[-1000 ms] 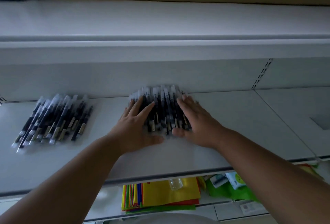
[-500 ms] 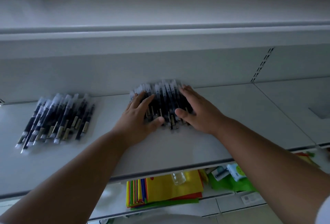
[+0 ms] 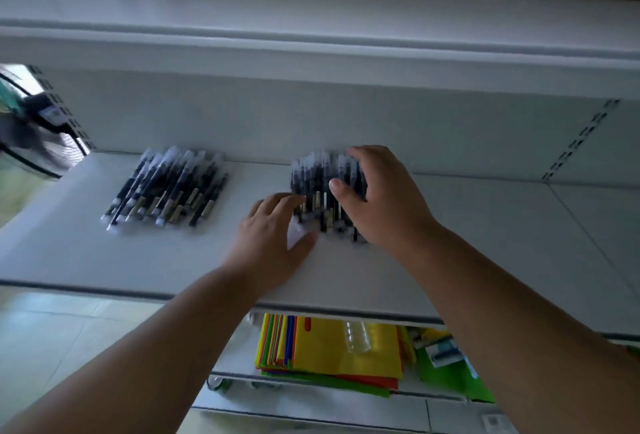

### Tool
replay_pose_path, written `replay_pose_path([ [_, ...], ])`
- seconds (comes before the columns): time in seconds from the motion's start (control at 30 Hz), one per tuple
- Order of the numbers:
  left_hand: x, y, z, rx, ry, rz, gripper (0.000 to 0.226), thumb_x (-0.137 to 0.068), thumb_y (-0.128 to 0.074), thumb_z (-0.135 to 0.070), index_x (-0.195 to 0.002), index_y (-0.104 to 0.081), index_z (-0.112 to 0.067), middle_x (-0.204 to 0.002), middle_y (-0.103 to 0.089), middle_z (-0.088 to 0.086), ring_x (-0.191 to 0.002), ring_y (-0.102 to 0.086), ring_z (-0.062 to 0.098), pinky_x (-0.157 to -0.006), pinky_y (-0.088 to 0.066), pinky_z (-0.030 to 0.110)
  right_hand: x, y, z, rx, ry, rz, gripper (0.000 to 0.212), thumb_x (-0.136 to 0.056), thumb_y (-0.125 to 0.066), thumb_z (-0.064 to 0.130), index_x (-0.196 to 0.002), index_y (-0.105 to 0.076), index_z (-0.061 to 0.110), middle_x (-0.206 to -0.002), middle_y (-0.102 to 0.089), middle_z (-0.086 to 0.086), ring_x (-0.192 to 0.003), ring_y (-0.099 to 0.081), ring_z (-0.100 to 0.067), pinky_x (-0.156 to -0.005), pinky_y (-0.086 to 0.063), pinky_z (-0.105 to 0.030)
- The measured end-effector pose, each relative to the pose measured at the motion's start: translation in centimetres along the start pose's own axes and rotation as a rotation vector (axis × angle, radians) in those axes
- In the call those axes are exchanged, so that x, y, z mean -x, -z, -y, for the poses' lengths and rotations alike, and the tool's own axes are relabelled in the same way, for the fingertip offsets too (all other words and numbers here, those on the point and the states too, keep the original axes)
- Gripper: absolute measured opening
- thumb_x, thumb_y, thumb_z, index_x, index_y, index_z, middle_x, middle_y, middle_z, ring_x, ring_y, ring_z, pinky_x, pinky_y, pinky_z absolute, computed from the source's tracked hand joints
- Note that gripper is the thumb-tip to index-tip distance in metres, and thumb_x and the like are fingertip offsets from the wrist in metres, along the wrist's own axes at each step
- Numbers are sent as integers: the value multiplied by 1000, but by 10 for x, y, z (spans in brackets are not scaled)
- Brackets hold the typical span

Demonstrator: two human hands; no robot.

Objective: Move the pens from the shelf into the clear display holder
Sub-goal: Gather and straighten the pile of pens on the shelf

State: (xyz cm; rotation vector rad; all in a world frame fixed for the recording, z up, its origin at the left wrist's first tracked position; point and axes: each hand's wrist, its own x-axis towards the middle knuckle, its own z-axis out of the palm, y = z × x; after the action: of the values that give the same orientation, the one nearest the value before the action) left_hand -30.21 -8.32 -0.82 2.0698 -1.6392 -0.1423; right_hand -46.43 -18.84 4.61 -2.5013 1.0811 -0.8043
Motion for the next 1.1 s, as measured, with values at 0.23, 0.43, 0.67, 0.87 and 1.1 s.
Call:
replay_pose_path([
  [0.23,36,19,12,-119,120,-94,56,-91,-60,-47,-139,-49,-21,-142,-50,-2,-132,-42,23,-108,-34,37,5,-10,26,-57,110,55,54,-93,-58,40,-137,-50,9,-135,-51,-8,-125,-48,-23,-103,-36,-31],
  [0.43,48,37,33,-139,148,-130,57,-90,-56,-50,-139,-49,-22,-142,-50,-2,-134,-41,23,-110,-32,38,-1,-20,55,-57,120,77,56,-94,-56,43,-140,-46,12,-138,-49,-5,-128,-45,-21,-108,-38,-37],
  [0.67,23,66,84,-136,55,-93,61,-89,-47,-59,-136,-53,-21,-138,-53,2,-129,-46,27,-106,-37,42,-24,-46,94,-16,31,32,58,-93,-56,45,-141,-45,14,-139,-47,-3,-127,-45,-20,-107,-39,-39],
  [0.87,10,94,150,-123,-14,-60,63,-85,-45,-56,-135,-55,-18,-136,-56,5,-126,-49,30,-106,-39,41,-40,-91,137,-1,-68,21,57,-94,-58,42,-141,-45,14,-138,-48,-6,-127,-45,-22,-107,-36,-35],
  [1.1,-9,116,205,-74,35,-69,52,-90,-55,-45,-134,-55,-17,-138,-53,8,-127,-44,34,-105,-36,43,-43,-129,158,17,-159,54,55,-95,-57,40,-140,-46,13,-138,-50,-8,-129,-45,-22,-104,-32,-27],
])
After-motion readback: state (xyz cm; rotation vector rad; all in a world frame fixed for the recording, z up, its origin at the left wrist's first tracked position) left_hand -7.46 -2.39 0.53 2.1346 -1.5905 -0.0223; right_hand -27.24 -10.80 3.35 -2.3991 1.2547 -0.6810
